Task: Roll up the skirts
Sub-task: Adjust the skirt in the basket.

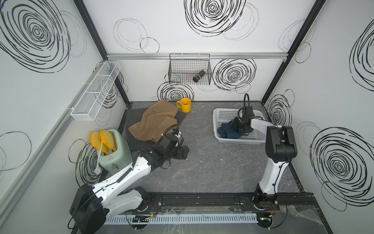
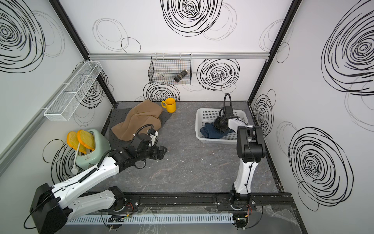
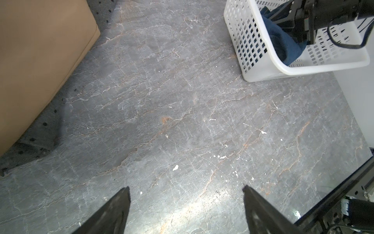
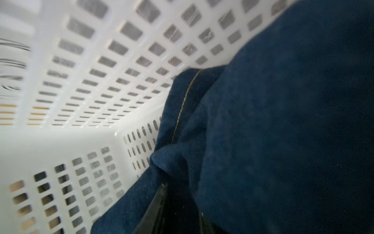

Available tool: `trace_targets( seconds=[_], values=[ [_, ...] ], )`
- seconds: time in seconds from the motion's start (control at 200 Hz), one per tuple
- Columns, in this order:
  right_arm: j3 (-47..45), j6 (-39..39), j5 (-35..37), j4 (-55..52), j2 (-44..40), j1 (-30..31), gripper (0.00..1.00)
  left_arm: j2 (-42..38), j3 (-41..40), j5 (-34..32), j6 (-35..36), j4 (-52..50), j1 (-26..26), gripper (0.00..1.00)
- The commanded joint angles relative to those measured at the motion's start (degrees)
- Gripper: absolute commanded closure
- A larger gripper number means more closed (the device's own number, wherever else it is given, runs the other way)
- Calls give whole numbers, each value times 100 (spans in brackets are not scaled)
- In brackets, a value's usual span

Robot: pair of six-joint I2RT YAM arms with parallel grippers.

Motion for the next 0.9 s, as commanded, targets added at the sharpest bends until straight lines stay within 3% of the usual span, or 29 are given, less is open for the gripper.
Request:
trace_targets(
  seconds=[0.0, 0.105, 0.235, 0.395, 0.54, 0.705, 0.796, 0.896],
  values=[
    [-817, 423, 211, 112, -341, -530, 69, -40, -29, -65, 21, 165, 49, 10],
    [-1036, 328, -78, 512, -952, -730, 66, -24, -15, -84, 14, 167, 76, 9],
    [-526, -11, -631, 521, -1209, -618, 65, 37, 2, -85, -10, 161, 174, 9],
    [-201, -206, -207, 1, -1652, -159, 60, -3, 24, -332, -76, 99, 386, 7],
    [-1069, -208, 29, -224, -2579, 293, 60, -76, 63, -814, -178, -76, 551, 6],
    [-2654, -388, 636, -291, -3992, 1477, 60, -38, 303, -1205, -554, -448, 991, 7],
    [-3264, -314, 402, -281, -4290, 1455, 63, 182, 578, -1082, -957, -721, 1466, 7],
    [-3379, -433, 633, -266, -4145, 1240, 63, 487, 720, -774, -1377, -630, 1979, 6]
  ],
)
